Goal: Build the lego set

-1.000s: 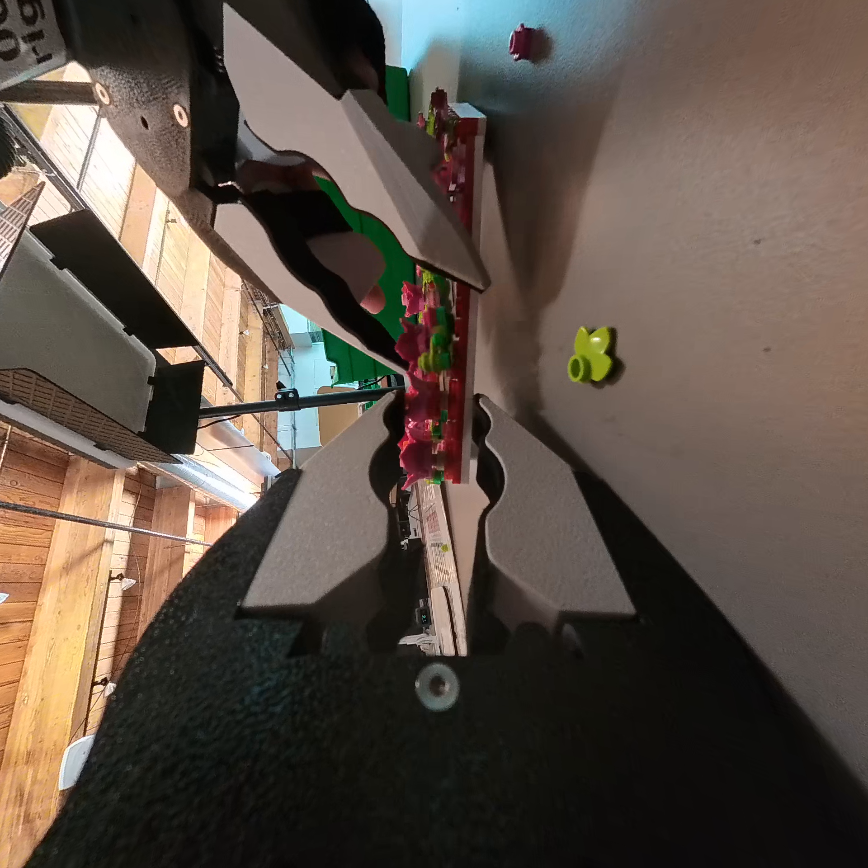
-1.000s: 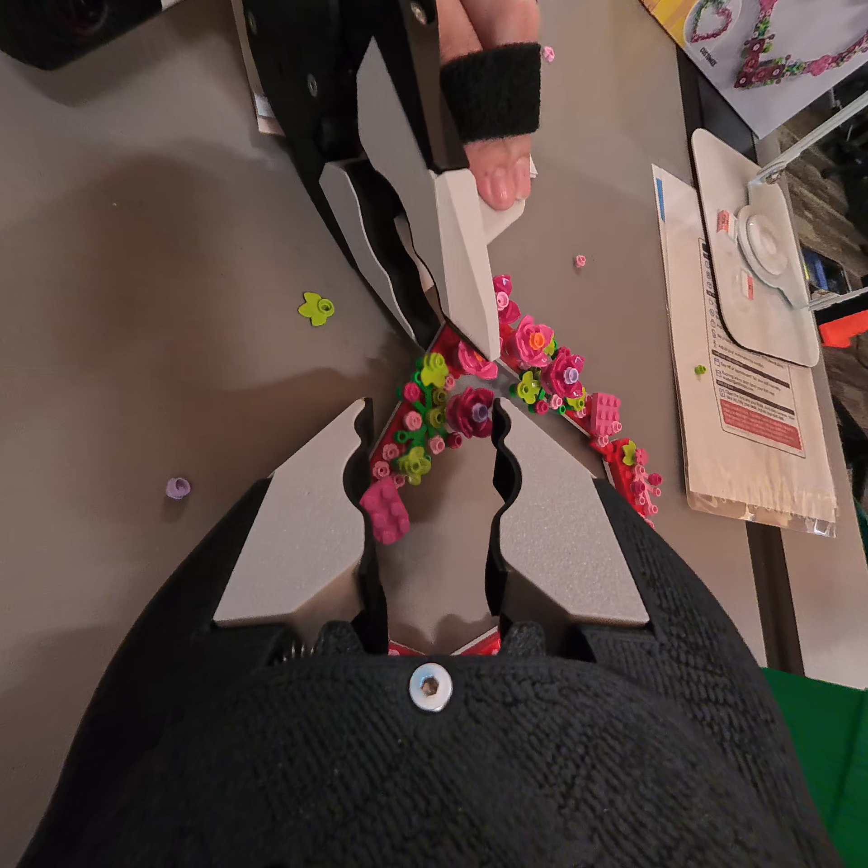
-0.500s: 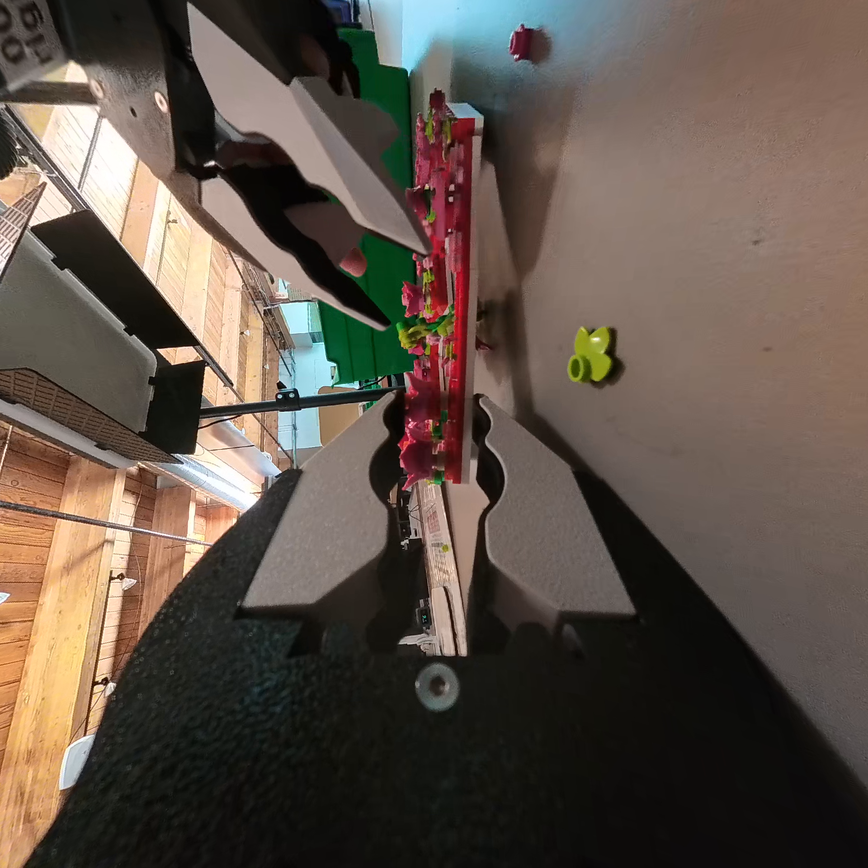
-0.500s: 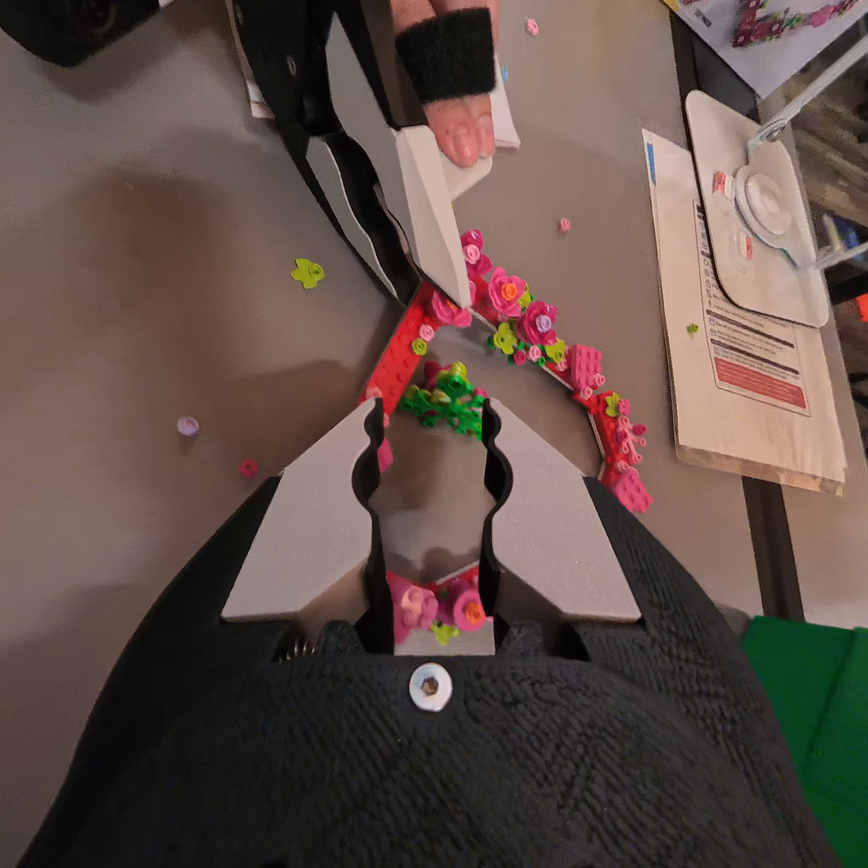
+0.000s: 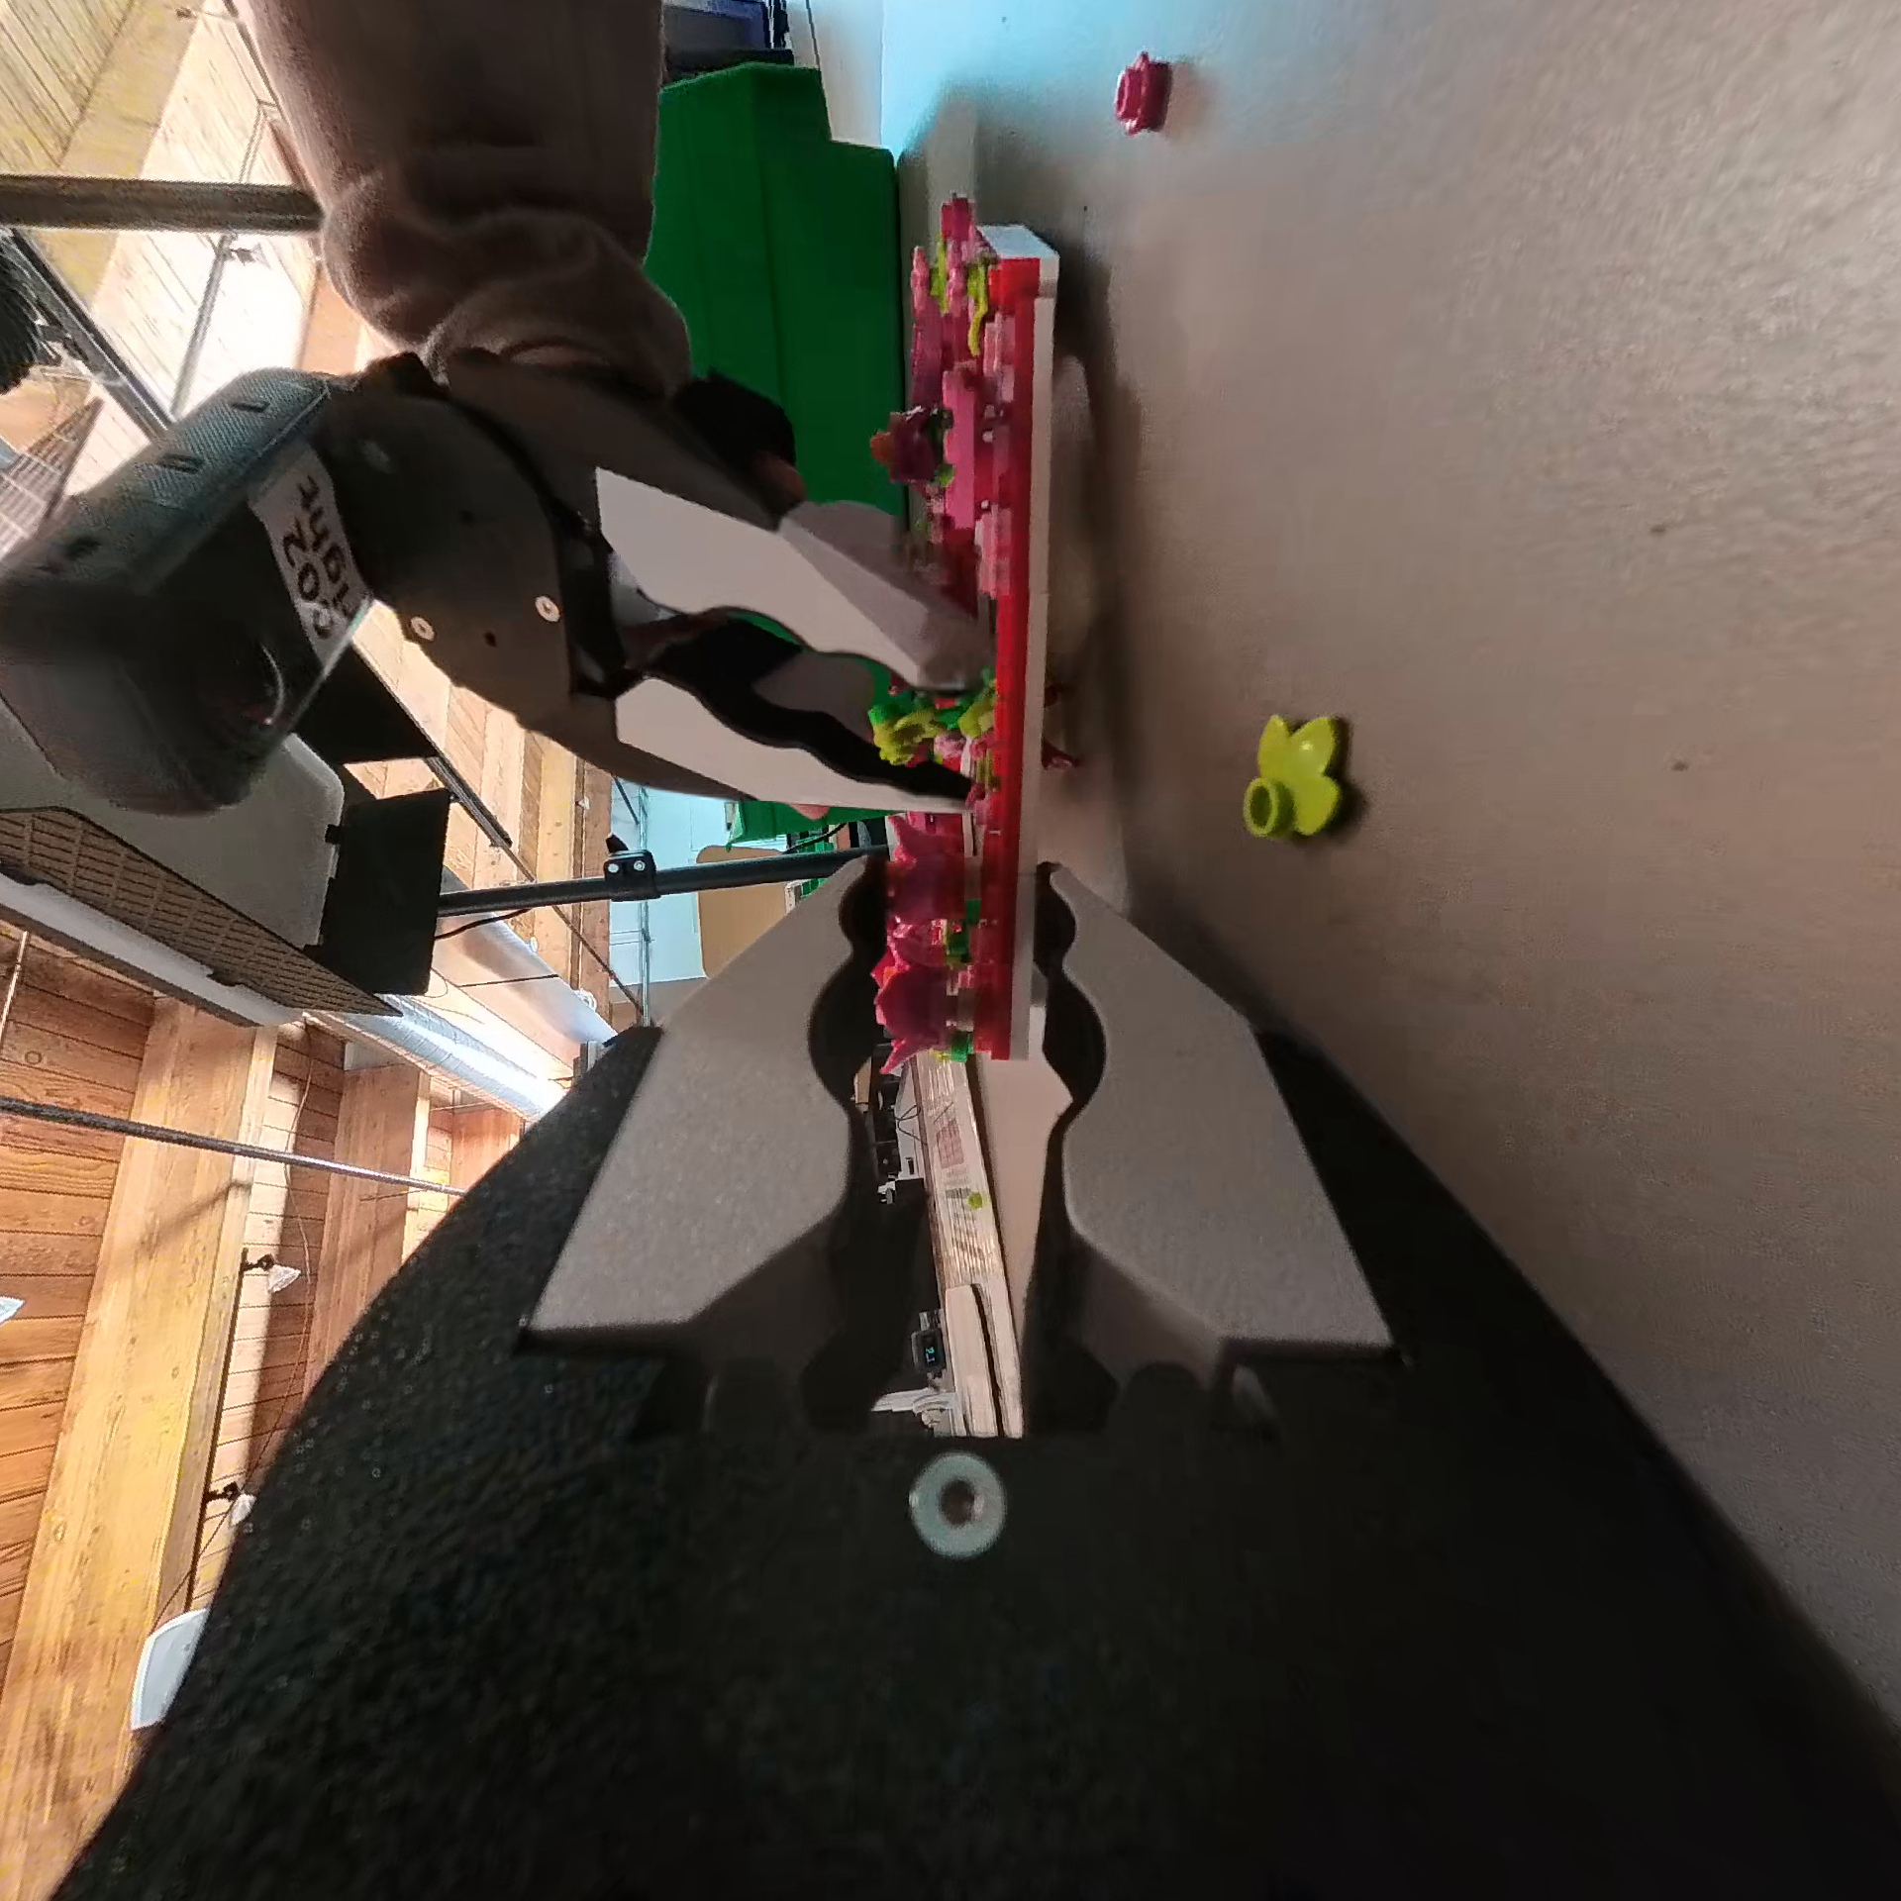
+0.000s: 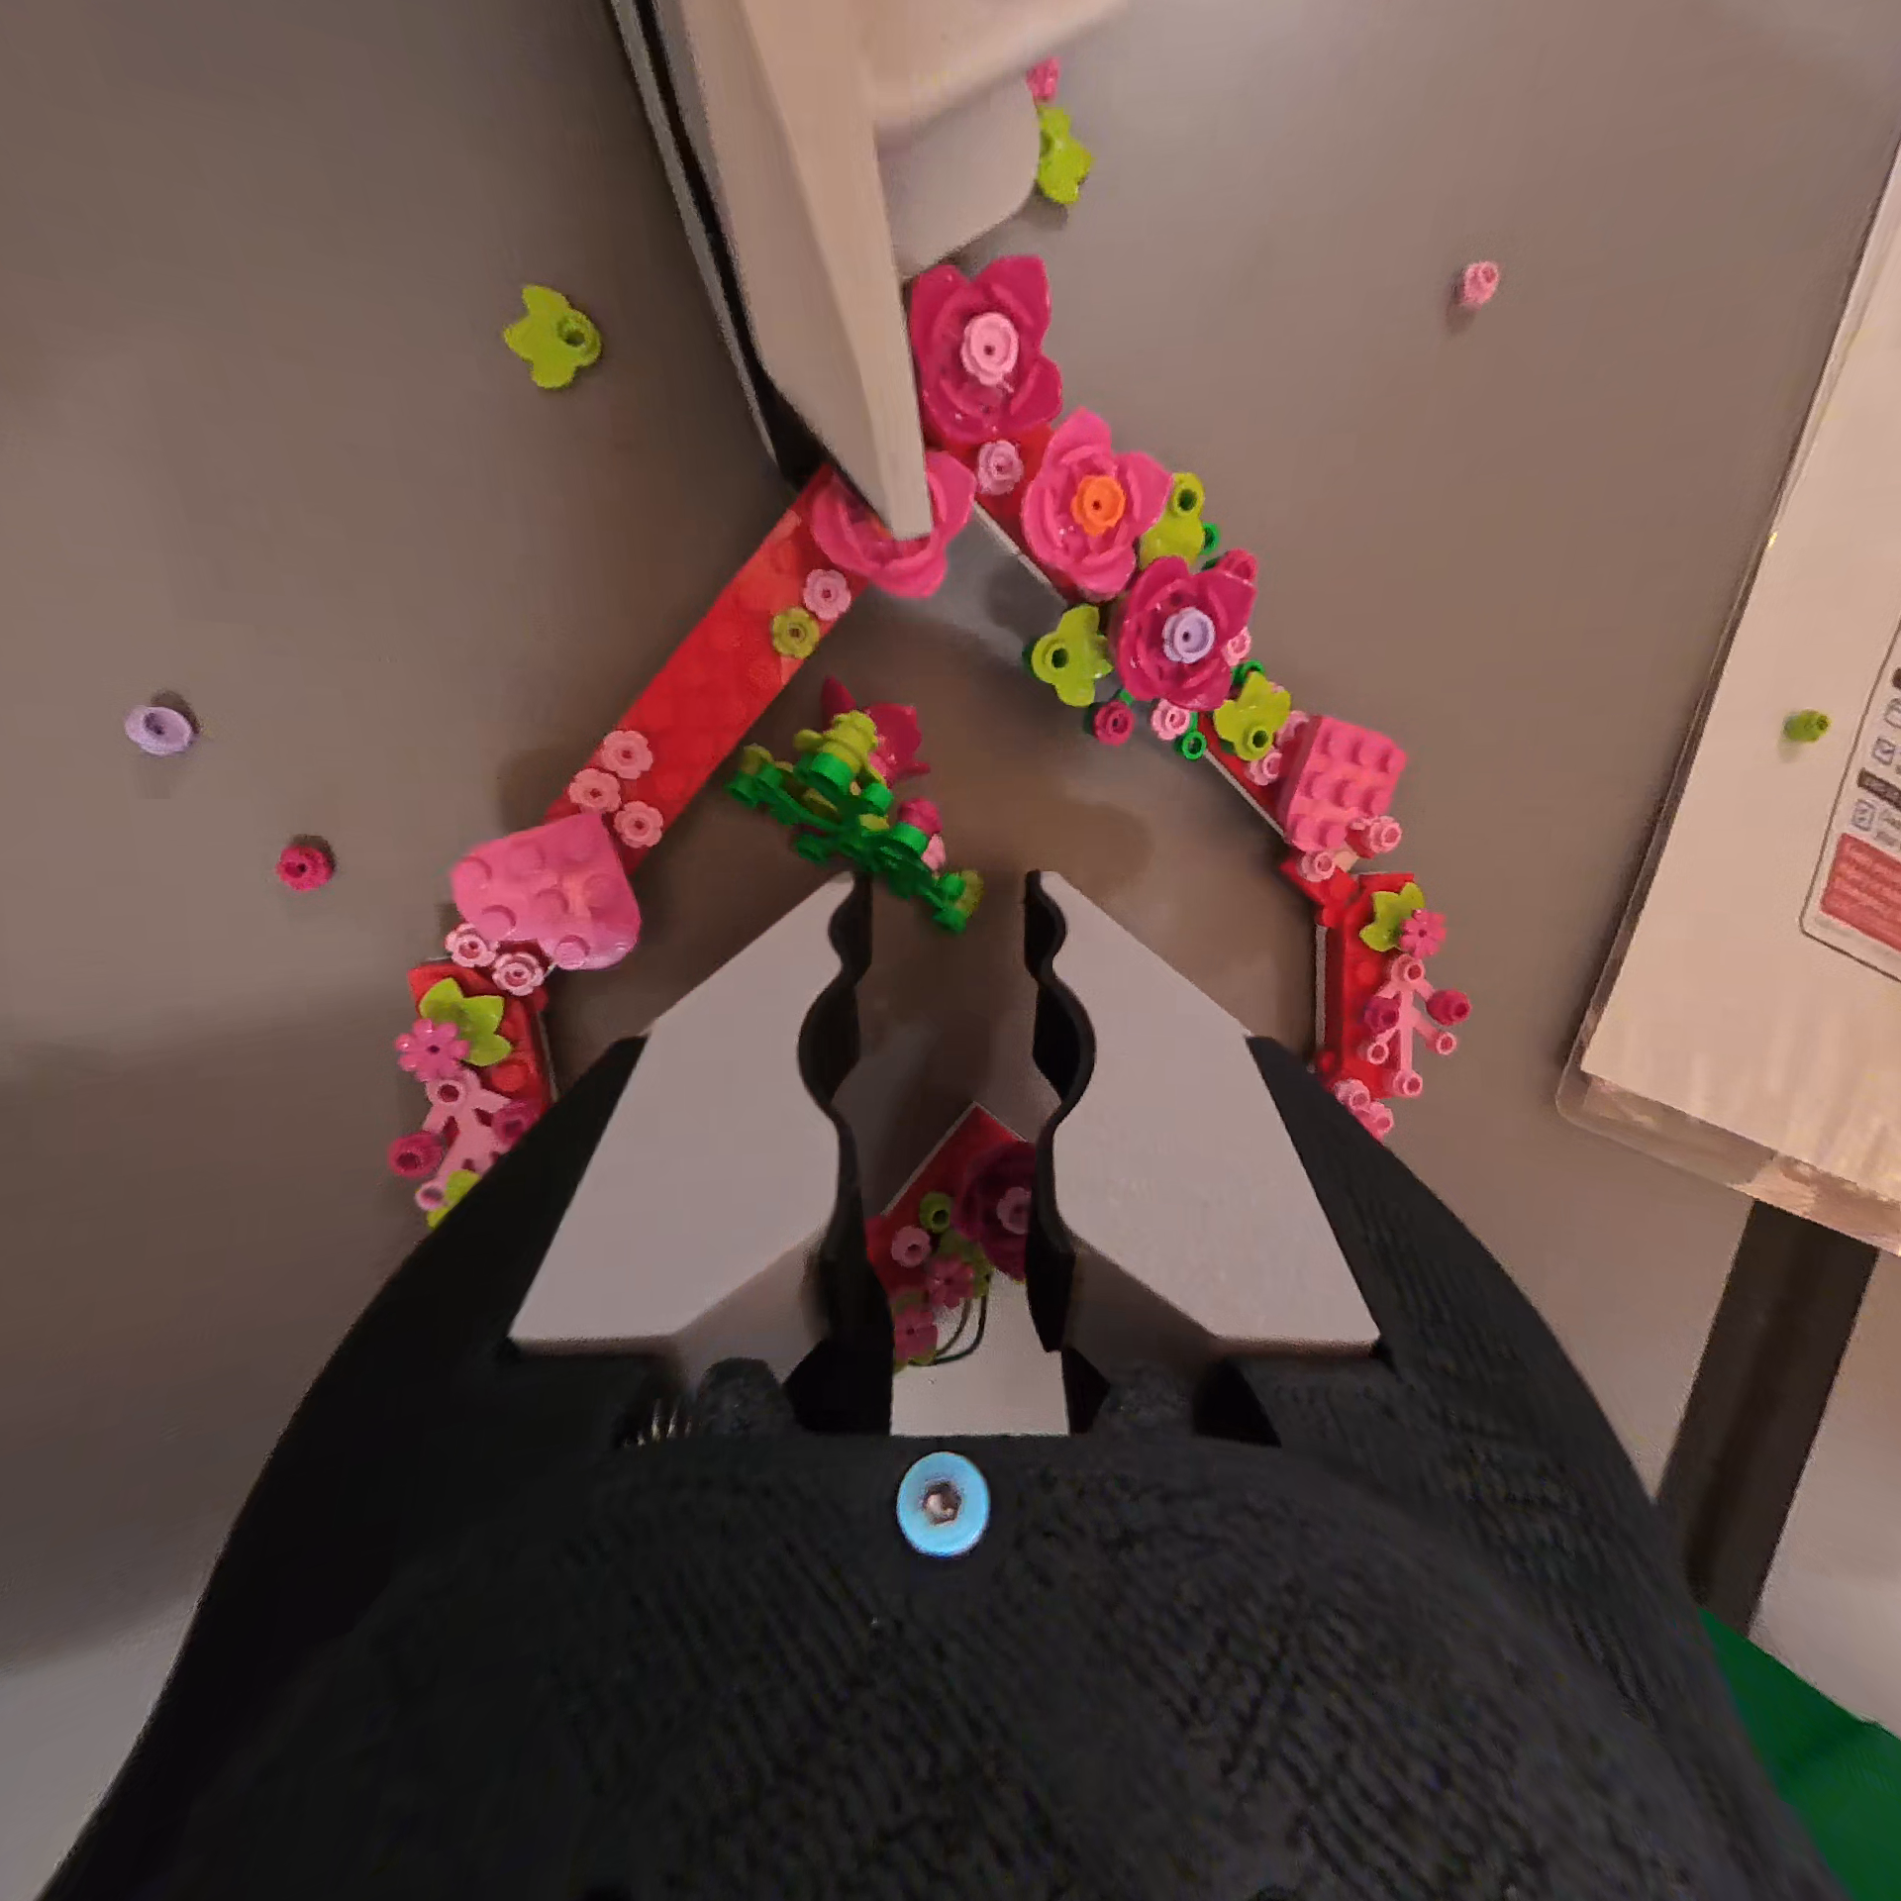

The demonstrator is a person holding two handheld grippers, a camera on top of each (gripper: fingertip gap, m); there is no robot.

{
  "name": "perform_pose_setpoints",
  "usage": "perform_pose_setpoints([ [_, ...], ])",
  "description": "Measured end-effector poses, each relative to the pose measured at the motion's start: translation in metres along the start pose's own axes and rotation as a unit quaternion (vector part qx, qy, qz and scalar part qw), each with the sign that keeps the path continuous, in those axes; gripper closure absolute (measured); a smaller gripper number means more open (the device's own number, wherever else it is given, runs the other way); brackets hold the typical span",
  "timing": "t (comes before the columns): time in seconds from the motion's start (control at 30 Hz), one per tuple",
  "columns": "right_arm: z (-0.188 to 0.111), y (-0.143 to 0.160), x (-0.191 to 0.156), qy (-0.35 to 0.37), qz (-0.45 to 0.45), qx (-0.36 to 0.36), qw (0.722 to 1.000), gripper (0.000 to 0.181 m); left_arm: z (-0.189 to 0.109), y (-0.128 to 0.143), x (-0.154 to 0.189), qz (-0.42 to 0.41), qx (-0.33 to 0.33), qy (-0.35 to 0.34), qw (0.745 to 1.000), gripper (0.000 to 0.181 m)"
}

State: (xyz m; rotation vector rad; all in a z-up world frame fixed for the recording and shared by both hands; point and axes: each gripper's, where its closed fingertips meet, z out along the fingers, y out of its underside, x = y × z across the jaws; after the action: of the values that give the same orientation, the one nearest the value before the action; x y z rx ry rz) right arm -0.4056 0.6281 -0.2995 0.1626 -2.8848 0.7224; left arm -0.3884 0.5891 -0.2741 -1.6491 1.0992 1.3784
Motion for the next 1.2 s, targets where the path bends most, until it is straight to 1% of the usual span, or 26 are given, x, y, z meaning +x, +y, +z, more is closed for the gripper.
perform_pose_setpoints([
  [0.03, 0.000, 0.002, 0.001, 0.002, 0.003, -0.006, 1.000, 0.160, 0.000, 0.000, 0.000, 0.000, 0.000, 0.000, 1.000, 0.155],
  [0.1, -0.001, 0.005, 0.000, 0.000, 0.017, -0.010, 1.000, 0.175, 0.000, 0.000, 0.000, 0.000, 0.000, 0.000, 1.000, 0.155],
  [0.27, -0.010, 0.005, -0.005, 0.026, 0.042, 0.007, 0.999, 0.176, 0.000, -0.001, 0.000, 0.001, 0.003, 0.000, 1.000, 0.155],
  [0.37, -0.015, 0.006, -0.008, 0.051, 0.042, 0.004, 0.998, 0.176, 0.000, -0.001, 0.000, 0.001, 0.003, 0.001, 1.000, 0.155],
  [0.43, -0.017, 0.010, -0.006, 0.072, 0.051, -0.016, 0.996, 0.176, 0.000, -0.001, 0.000, 0.001, 0.003, 0.001, 1.000, 0.155],
  [0.53, -0.021, 0.028, 0.011, 0.146, 0.082, -0.092, 0.982, 0.176, 0.000, -0.001, 0.000, 0.000, 0.003, 0.001, 1.000, 0.155],
  [0.6, -0.020, 0.031, 0.013, 0.160, 0.114, -0.111, 0.974, 0.176, 0.000, -0.001, 0.000, 0.000, 0.003, 0.001, 1.000, 0.155],
  [0.7, -0.015, 0.028, 0.004, 0.132, 0.135, -0.116, 0.975, 0.174, 0.000, -0.001, 0.001, 0.000, 0.003, 0.002, 1.000, 0.155],
  [0.73, -0.013, 0.028, 0.000, 0.114, 0.134, -0.119, 0.977, 0.168, 0.000, -0.001, 0.001, 0.000, 0.003, 0.002, 1.000, 0.155],
  [0.77, -0.013, 0.028, -0.004, 0.098, 0.132, -0.123, 0.979, 0.167, 0.000, -0.001, 0.001, 0.000, 0.003, 0.002, 1.000, 0.155],
  [0.87, -0.017, 0.031, -0.010, 0.057, 0.107, -0.147, 0.982, 0.156, -0.001, -0.001, 0.001, 0.000, 0.003, 0.002, 1.000, 0.156],
  [0.97, -0.025, 0.032, -0.007, 0.039, 0.066, -0.160, 0.984, 0.154, -0.001, -0.001, 0.001, 0.001, 0.003, 0.002, 1.000, 0.156],
  [1.03, -0.026, 0.029, -0.002, 0.026, 0.052, -0.150, 0.987, 0.151, -0.001, -0.001, 0.001, 0.001, 0.003, 0.002, 1.000, 0.155],
  [1.1, -0.022, 0.022, -0.002, 0.000, 0.025, -0.119, 0.993, 0.147, -0.001, -0.001, 0.001, 0.001, 0.003, 0.002, 1.000, 0.155],
  [1.17, -0.019, 0.016, -0.005, -0.028, 0.013, -0.097, 0.995, 0.147, -0.001, -0.001, 0.001, 0.001, 0.003, 0.002, 1.000, 0.155],
  [1.2, -0.017, 0.015, -0.005, -0.037, 0.014, -0.098, 0.994, 0.148, -0.001, -0.001, 0.001, 0.001, 0.003, 0.002, 1.000, 0.155],
])
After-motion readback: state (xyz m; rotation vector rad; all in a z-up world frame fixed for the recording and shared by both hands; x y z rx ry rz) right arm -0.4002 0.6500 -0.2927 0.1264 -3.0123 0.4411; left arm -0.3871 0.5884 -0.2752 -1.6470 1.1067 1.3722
